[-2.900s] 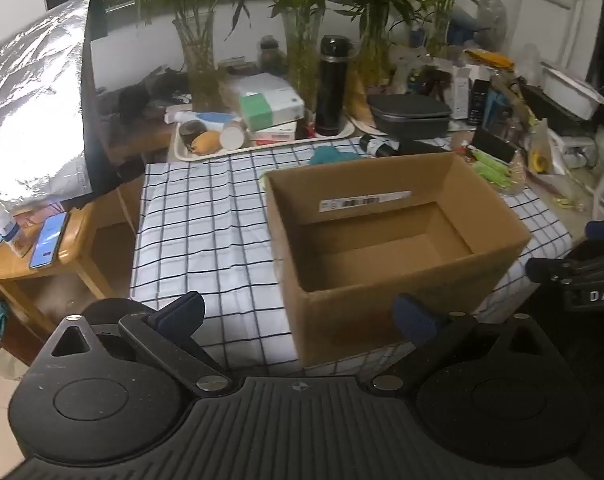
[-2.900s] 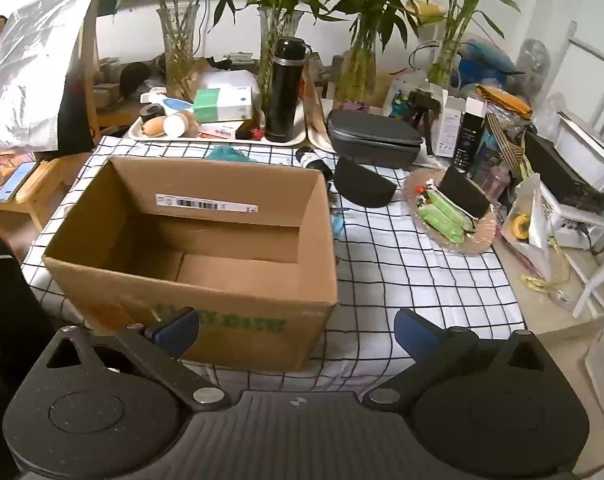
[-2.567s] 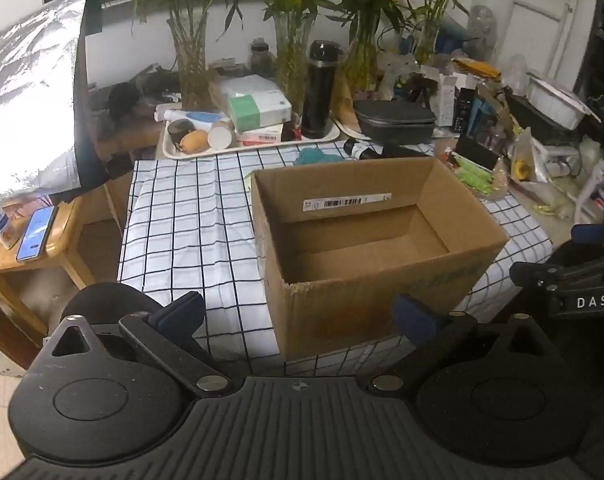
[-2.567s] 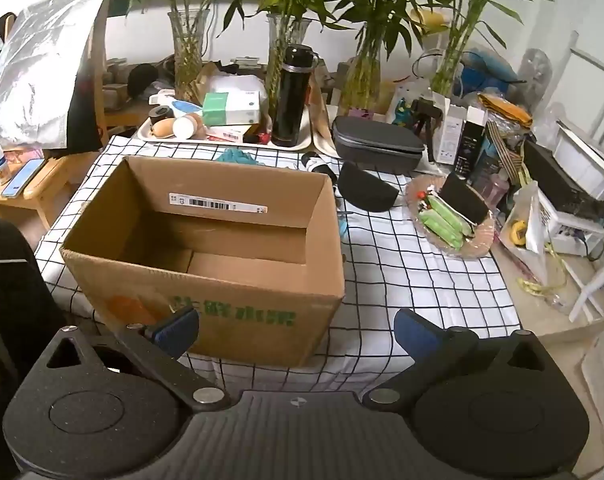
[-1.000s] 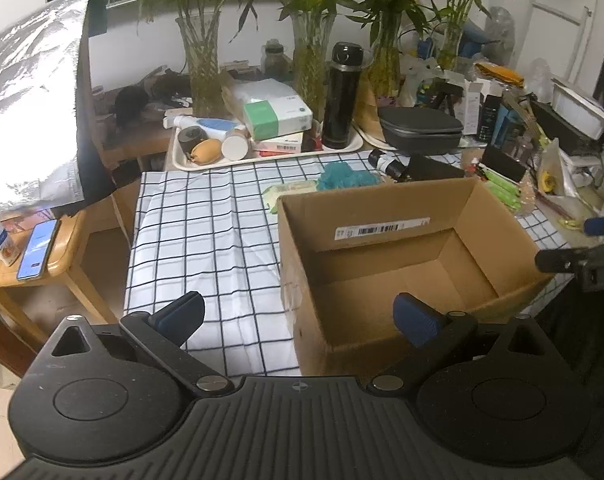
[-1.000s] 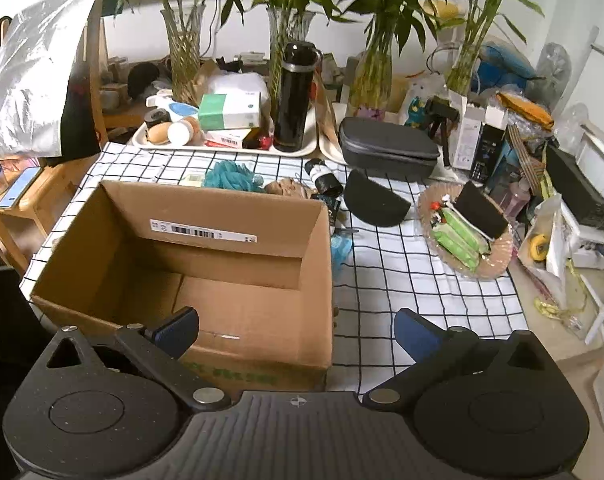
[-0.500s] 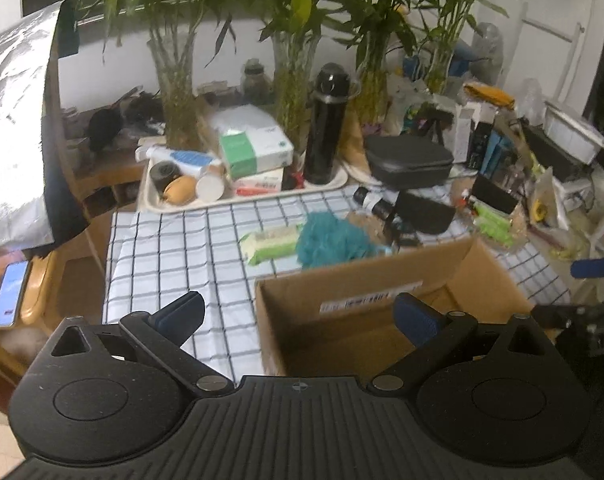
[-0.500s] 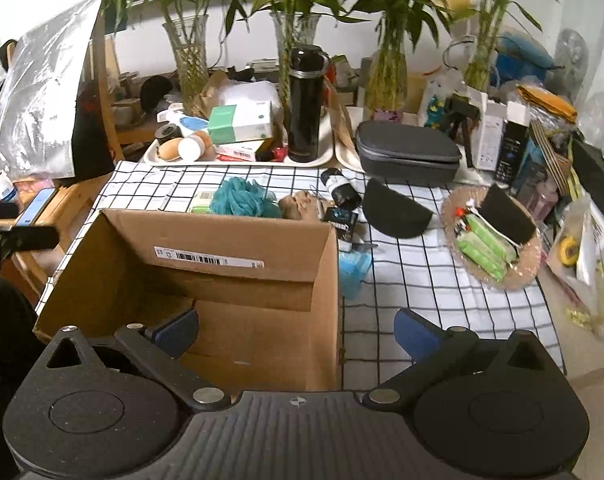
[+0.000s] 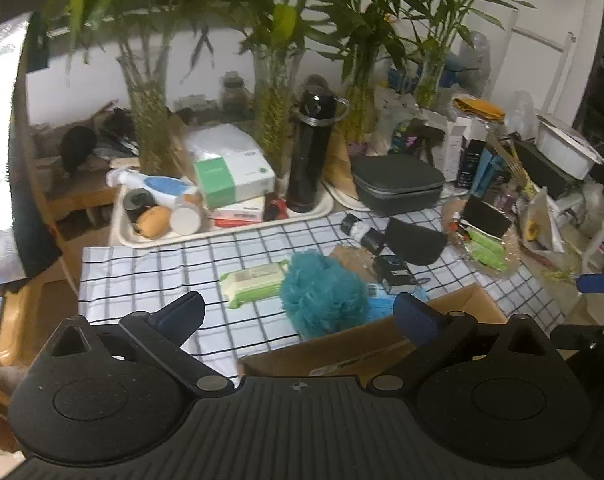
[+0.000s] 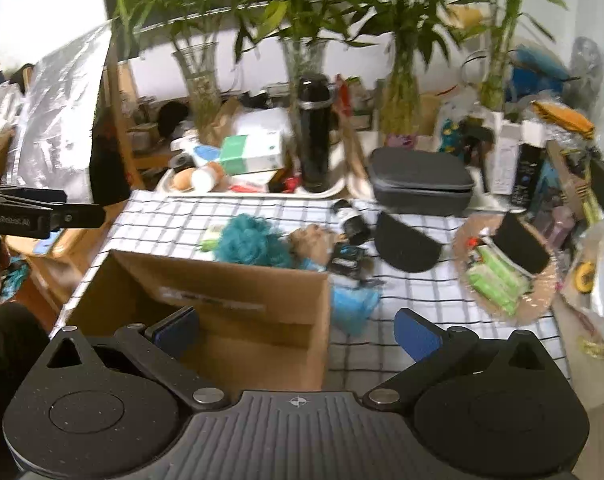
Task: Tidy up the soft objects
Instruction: 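Lower the left gripper onto the teal mesh sponge and close it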
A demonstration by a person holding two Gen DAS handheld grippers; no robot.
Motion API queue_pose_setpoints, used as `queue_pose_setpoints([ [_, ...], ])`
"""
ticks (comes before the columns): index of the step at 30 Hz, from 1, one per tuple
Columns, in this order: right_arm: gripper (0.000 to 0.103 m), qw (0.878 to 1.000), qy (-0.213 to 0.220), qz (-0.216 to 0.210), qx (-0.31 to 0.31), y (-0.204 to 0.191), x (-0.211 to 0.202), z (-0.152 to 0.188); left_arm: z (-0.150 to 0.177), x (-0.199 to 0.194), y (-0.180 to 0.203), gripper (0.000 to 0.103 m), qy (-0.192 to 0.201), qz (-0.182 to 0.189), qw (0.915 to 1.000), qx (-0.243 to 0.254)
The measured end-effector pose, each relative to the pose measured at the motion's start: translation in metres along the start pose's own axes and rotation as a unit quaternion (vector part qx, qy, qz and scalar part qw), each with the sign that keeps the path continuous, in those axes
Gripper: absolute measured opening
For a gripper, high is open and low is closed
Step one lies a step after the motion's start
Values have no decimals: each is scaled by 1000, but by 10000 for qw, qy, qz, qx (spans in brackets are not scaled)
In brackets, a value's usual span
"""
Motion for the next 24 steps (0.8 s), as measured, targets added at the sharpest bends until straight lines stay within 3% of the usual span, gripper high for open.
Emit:
queue_pose_setpoints([
  [5, 103, 9999, 28, 51, 119, 15, 8, 0, -7, 17, -6, 103, -76, 171, 9998, 99],
  [10, 103, 9994, 122, 29, 328, 36, 18, -2, -15, 27, -15, 103, 53, 14, 9997, 221],
  [14, 103, 9993, 168, 149, 289, 48, 28, -5, -21, 43, -28, 103, -90, 432, 9990, 102],
  [18, 103, 9992, 131, 284, 251, 57, 42, -7, -26, 56, -41, 103, 35, 984, 9950, -148],
  [20, 103, 9988, 187, 387, 236, 62, 48, -9, -29, 63, -45, 103, 57, 1091, 9938, -204],
  [24, 103, 9972, 340, 640, 205, 69, 58, -13, -34, 88, -46, 103, -192, 1466, 9890, -84],
])
Point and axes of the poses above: each gripper's, at about its wrist camera, not at the fingertips, and x roughly the way its jaws point, y to its right, z to its underside, the point moved 3 cm from there along x, roughly the way its jaws point, and after that the axes turned 11 degrees about x, right-handed, at the moved point
